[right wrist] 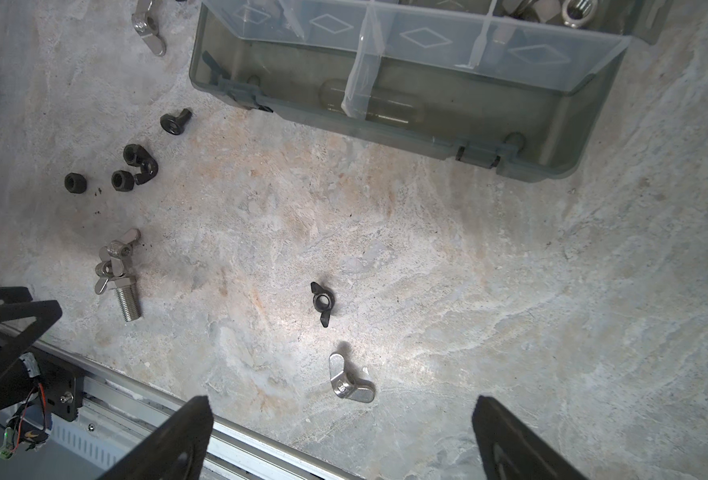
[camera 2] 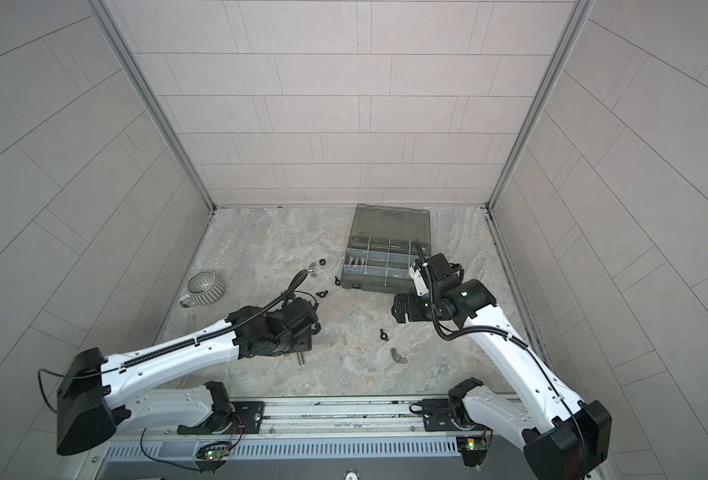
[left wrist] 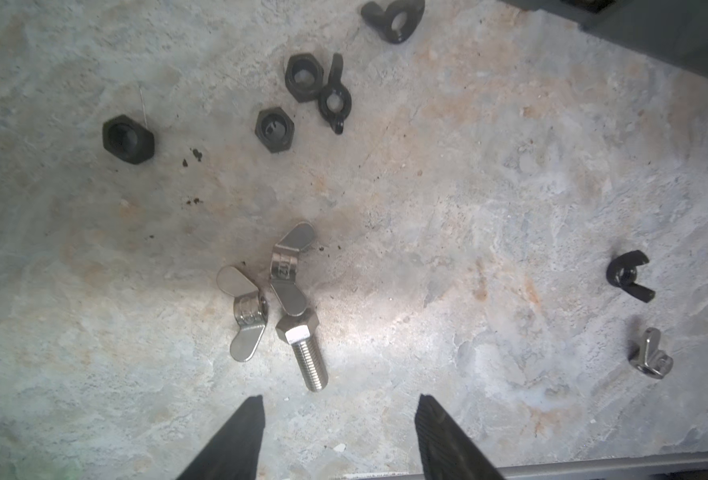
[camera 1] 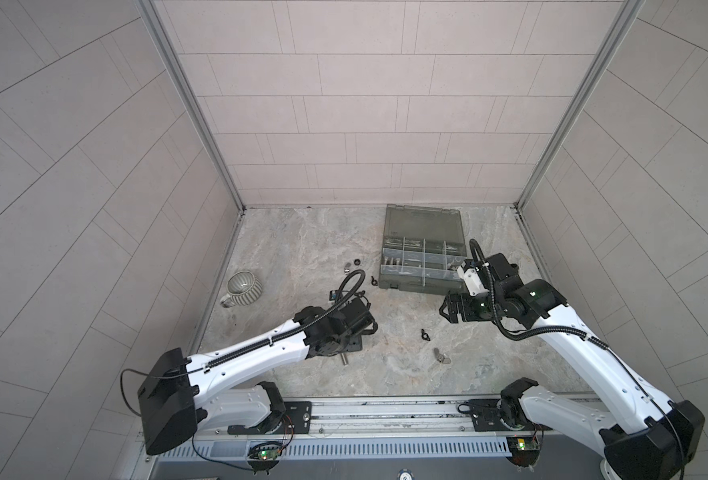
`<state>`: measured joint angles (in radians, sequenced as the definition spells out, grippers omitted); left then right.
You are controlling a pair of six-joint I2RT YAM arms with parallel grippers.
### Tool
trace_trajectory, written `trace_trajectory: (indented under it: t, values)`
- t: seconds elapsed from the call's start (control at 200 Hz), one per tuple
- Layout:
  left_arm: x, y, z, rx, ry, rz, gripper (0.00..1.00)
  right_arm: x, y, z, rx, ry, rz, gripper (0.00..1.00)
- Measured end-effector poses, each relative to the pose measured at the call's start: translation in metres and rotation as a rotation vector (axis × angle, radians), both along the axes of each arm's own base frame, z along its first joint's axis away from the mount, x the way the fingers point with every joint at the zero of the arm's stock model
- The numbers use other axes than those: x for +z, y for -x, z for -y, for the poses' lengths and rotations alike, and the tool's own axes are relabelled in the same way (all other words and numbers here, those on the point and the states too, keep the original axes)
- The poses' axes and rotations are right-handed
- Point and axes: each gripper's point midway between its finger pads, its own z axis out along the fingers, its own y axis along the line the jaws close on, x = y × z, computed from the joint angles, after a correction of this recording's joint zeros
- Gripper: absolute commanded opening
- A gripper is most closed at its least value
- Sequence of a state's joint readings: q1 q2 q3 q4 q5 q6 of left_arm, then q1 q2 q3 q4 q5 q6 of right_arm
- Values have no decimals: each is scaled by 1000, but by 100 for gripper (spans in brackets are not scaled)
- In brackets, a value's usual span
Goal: Sort the screws and nuts into containers
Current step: 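Move the left gripper toward the robot over the wing nuts and bolt, then lower the left gripper around a silver hex bolt near the wing nuts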
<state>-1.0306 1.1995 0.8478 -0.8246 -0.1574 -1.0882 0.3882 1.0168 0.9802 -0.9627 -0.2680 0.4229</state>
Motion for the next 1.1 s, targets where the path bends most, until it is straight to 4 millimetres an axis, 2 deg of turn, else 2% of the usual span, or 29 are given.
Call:
trace_trajectory:
  t: [0.15,0.365,0.505,0.655,0.851,1.101]
  values:
    - [-6,6,4,36,-7,6,61,0,10,4,2,2,-3,99]
    - [-34,13,-13,115,-46,-18,60,6,21,9,8,3,13,99]
    - [-45,14,-16,147,-39,-22,61,6,27,12,9,15,6,99]
    - [-53,10,-8,163,-33,-21,60,5,28,14,11,24,1,99]
    - [-63,4,-3,184,-26,-34,54,3,27,16,13,46,-3,99]
    - [-78,0,-8,236,-11,-72,49,-1,25,19,12,74,-16,99]
